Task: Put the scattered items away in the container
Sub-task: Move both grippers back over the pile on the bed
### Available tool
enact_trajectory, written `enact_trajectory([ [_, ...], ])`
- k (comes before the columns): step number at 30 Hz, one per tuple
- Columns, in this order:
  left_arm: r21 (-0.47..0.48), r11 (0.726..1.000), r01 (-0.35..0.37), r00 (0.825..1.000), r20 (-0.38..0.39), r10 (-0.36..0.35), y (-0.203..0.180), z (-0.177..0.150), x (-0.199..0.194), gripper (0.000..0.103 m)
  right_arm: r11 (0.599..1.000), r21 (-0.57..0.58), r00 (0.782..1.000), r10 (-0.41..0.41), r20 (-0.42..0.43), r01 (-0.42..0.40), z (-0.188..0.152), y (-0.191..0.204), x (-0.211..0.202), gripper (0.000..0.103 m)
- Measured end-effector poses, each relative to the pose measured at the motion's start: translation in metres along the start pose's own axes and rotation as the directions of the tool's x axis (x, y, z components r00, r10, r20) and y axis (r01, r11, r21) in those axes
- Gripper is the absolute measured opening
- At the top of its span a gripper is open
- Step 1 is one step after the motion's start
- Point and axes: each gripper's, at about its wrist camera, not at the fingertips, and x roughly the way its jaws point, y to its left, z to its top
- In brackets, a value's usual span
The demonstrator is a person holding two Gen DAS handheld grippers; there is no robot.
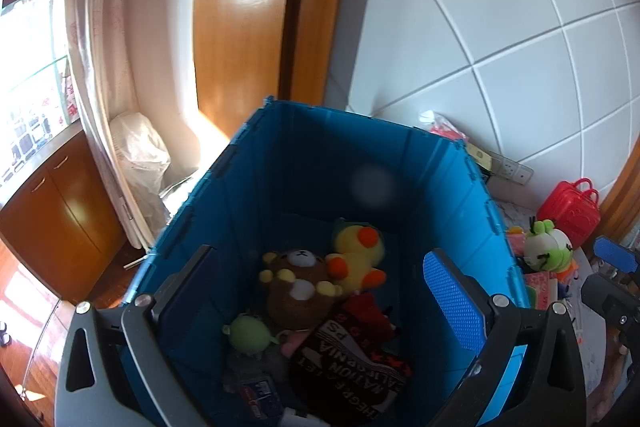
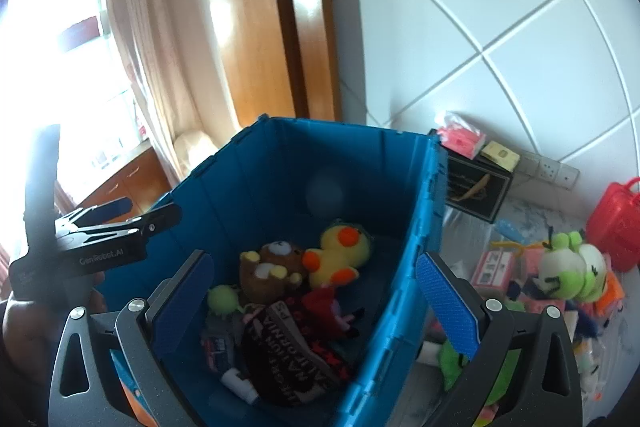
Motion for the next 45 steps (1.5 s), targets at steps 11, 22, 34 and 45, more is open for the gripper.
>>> enact_trajectory([
  [11,0.138,0.982,0.130,0.991,-0.034,-0.126,-0.134,-0.011,-0.003,0.103,0.983,0.134,0.992,-0.125,-0.005,0.124,-0.047,-0.106,-0.068,0.103],
  [22,0.201,0.955,0.218,0.975,-0.090,-0.204,-0.263,-0.042,-0.003,0.103,0.947,0.231,0.974,-0.223,-0.037,0.225,-0.090,-0.228,-0.129,0.103],
  [34,0.228,0.949,0.219,0.954,-0.256,-0.158,-0.350,-0.149,0.056,0.103,0.908,0.272,0.945,-0.280,-0.170,0.318,-0.172,-0.353,-0.152,0.103],
  [45,0.284,0.941,0.185,0.916,-0.396,-0.061,-0.351,-0.239,0.129,0.103,0.899,0.294,0.919,-0.226,-0.323,0.324,-0.250,-0.389,-0.127,0.103],
])
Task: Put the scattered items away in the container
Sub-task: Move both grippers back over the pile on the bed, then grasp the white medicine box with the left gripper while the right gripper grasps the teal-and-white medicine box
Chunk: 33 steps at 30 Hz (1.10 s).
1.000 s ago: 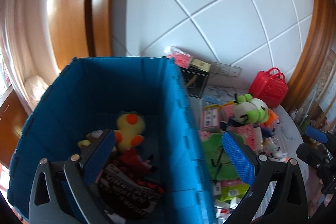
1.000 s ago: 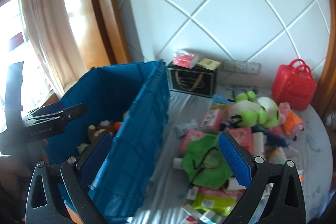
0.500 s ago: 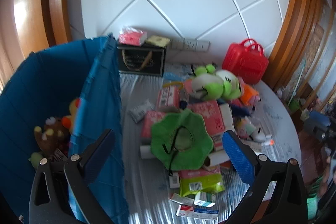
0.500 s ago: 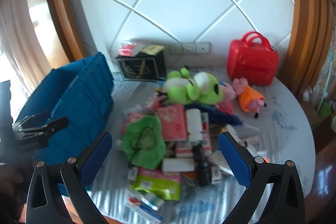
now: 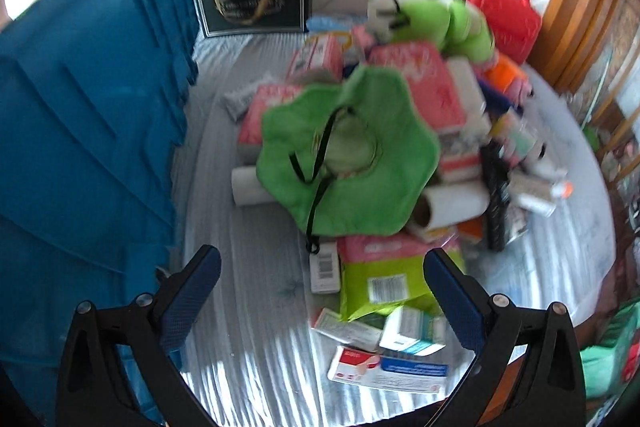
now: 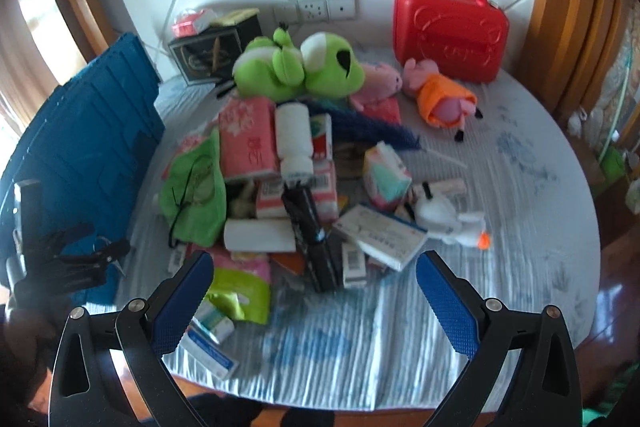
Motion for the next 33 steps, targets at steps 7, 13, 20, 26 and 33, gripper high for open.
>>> enact_trajectory([
  [7,0.049,0.998,0.048,0.998,-0.054,-0.045,0.006,-0.014,0.057,0.098,0.999,-0.027,0.998,0.018,-0.059,-0.019,-0.045,0.037,0.031,0.103],
  [13,0.080,0.992,0.098,0.991,-0.102,-0.089,0.013,-0.027,0.097,0.090,1.000,-0.020,0.994,-0.020,-0.107,0.018,-0.092,0.076,0.061,0.103],
  [20,0.071,0.992,0.103,0.990,-0.105,-0.095,0.022,-0.036,0.120,0.083,0.999,0.010,0.989,-0.040,-0.143,0.042,-0.131,0.108,0.094,0.103],
  [26,0.079,0.992,0.094,0.994,-0.056,-0.089,0.022,-0.042,0.106,0.083,0.999,0.032,0.987,-0.034,-0.158,0.039,-0.142,0.117,0.106,0.103],
  [33,0.093,0.991,0.091,0.994,-0.075,-0.084,0.016,-0.040,0.119,0.083,0.999,0.027,0.987,-0.022,-0.159,0.027,-0.136,0.120,0.132,0.103],
])
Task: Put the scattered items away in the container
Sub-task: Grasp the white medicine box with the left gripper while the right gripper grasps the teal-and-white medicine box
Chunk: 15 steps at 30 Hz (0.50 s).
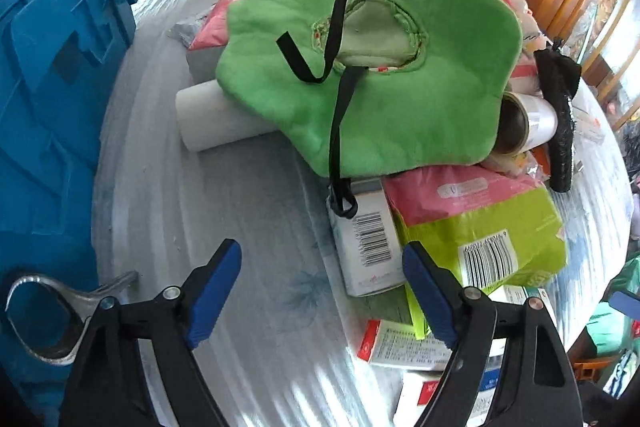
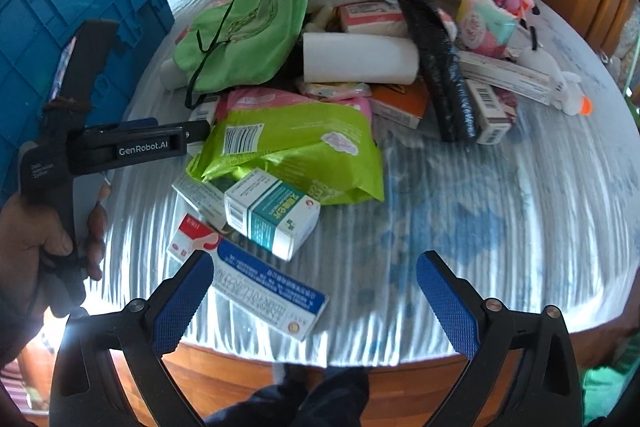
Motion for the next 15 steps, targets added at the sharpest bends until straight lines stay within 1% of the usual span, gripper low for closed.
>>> enact_trajectory([
  [2,0.011,1.000,0.007,1.000,0.007,-0.008,-0.001,0.002,0.003,0.084,1.000,-0.005,1.000,0.004,-0.002,-0.004,0.004,0.001,0.008,0.103],
  [3,0.018,1.000,-0.010,1.000,-0.007,0.010,-0.001,0.003,0.008,0.083,1.000,-0.005,1.000,0.006,-0.003,-0.006,0.006,0.002,0.013,0.103],
  [4,0.017,1.000,-0.019,0.999,-0.044,0.020,0.000,0.003,0.017,0.084,1.000,-0.004,1.000,0.008,-0.006,-0.008,0.007,0.002,0.017,0.103],
  [5,0.006,0.999,-0.032,0.997,-0.075,0.033,0.002,0.002,0.026,0.081,1.000,-0.005,1.000,0.010,-0.010,-0.010,0.008,0.002,0.021,0.103],
  [6,0.015,0.999,-0.047,0.997,-0.056,0.047,0.002,0.001,0.026,0.081,1.000,-0.007,1.000,0.011,-0.013,-0.011,0.009,0.003,0.025,0.103],
  [7,0.016,0.999,-0.045,0.998,-0.047,0.046,0.003,0.001,0.026,0.078,1.000,-0.007,1.000,0.012,-0.014,-0.012,0.010,0.004,0.028,0.103],
  [8,0.005,0.999,-0.040,0.999,-0.037,0.040,0.005,0.001,0.024,0.068,1.000,-0.007,1.000,0.016,-0.015,-0.016,0.011,0.005,0.031,0.103],
  [9,-0.011,0.999,-0.032,0.999,-0.026,0.031,0.008,0.001,0.021,0.061,1.000,-0.006,1.000,0.021,-0.015,-0.022,0.011,0.006,0.033,0.103],
  [10,-0.013,0.999,-0.035,0.999,-0.022,0.035,0.010,0.001,0.019,0.045,1.000,-0.007,1.000,0.025,-0.015,-0.025,0.011,0.007,0.035,0.103],
  [11,-0.013,0.999,-0.038,0.999,-0.021,0.037,0.011,0.000,0.018,0.033,1.000,-0.012,0.999,0.027,-0.020,-0.027,0.012,0.009,0.039,0.103],
  [15,-0.030,0.999,-0.019,1.000,0.003,0.019,0.017,-0.003,0.010,0.032,0.999,-0.013,0.998,0.039,-0.040,-0.040,0.011,0.016,0.051,0.103],
])
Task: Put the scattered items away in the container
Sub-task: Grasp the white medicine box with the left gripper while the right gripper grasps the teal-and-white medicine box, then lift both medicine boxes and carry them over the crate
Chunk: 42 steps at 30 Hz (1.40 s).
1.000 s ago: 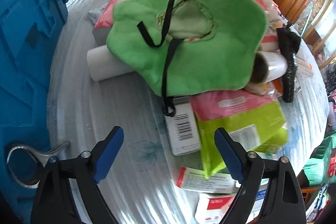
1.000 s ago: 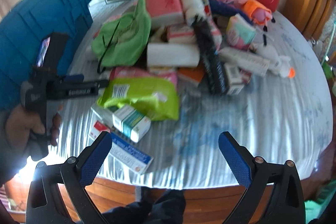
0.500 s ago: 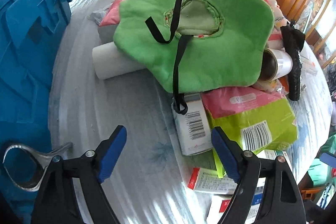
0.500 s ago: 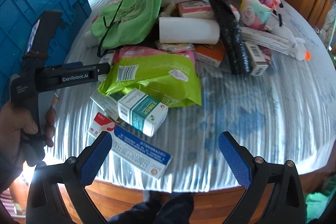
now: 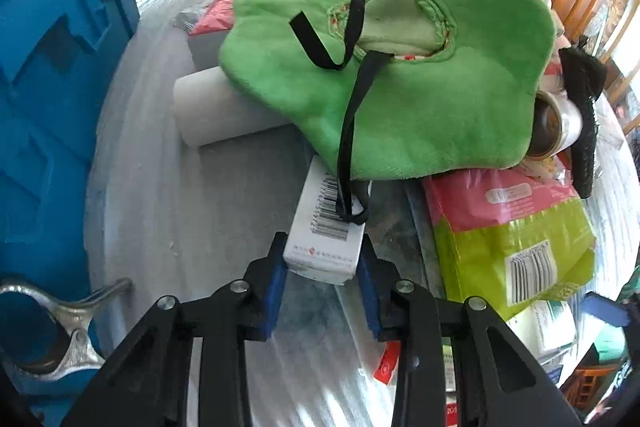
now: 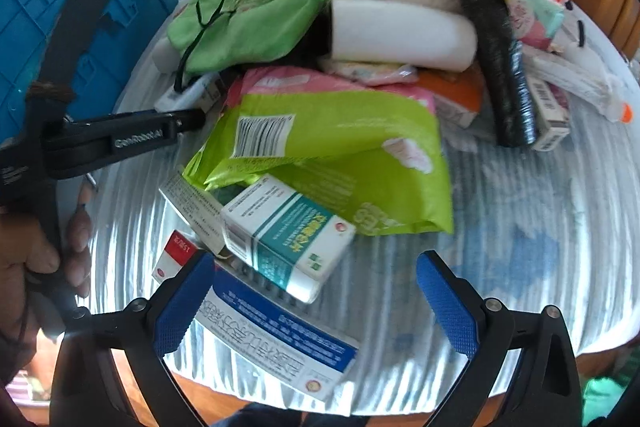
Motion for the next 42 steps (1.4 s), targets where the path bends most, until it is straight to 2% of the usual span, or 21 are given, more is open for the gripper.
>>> enact_trajectory([
  [5,-0.011,1.000,0.022,0.999,0.038,-0.022,0.004,-0.006,-0.013,0.030,0.999,0.038,1.000,0.012,0.004,-0.012,0.004,0.002,0.009,0.103],
  [9,-0.013,1.000,0.020,0.999,0.044,-0.019,0.005,-0.007,-0.018,0.029,0.999,0.033,1.000,-0.010,0.012,0.010,0.010,0.006,0.015,0.100],
  [12,-0.015,1.000,0.018,0.999,0.050,-0.017,0.002,-0.011,-0.024,0.029,0.999,0.045,1.000,-0.024,0.002,0.023,0.012,0.006,0.019,0.088],
  [14,-0.016,1.000,0.016,0.998,0.056,-0.015,-0.001,-0.016,-0.028,0.029,0.999,0.049,1.000,-0.018,-0.008,0.018,0.012,0.007,0.020,0.068],
  [24,-0.019,1.000,0.021,0.997,0.079,-0.019,0.000,-0.013,-0.037,0.029,0.998,0.035,0.998,-0.048,0.045,0.046,0.012,0.009,-0.009,0.068],
  [32,-0.010,0.999,0.032,0.993,0.115,-0.031,-0.007,-0.012,-0.060,0.029,0.997,0.024,0.993,-0.069,0.100,0.067,0.031,-0.002,-0.043,0.068],
  [36,-0.001,1.000,0.029,0.990,0.137,-0.028,-0.011,-0.009,-0.076,0.029,0.997,0.027,0.989,-0.075,0.127,0.072,0.022,-0.008,-0.062,0.068],
  [42,0.004,0.999,0.034,0.984,0.176,-0.034,-0.022,-0.002,-0.112,0.029,0.996,0.035,0.982,-0.084,0.172,0.079,0.032,-0.007,-0.102,0.068],
])
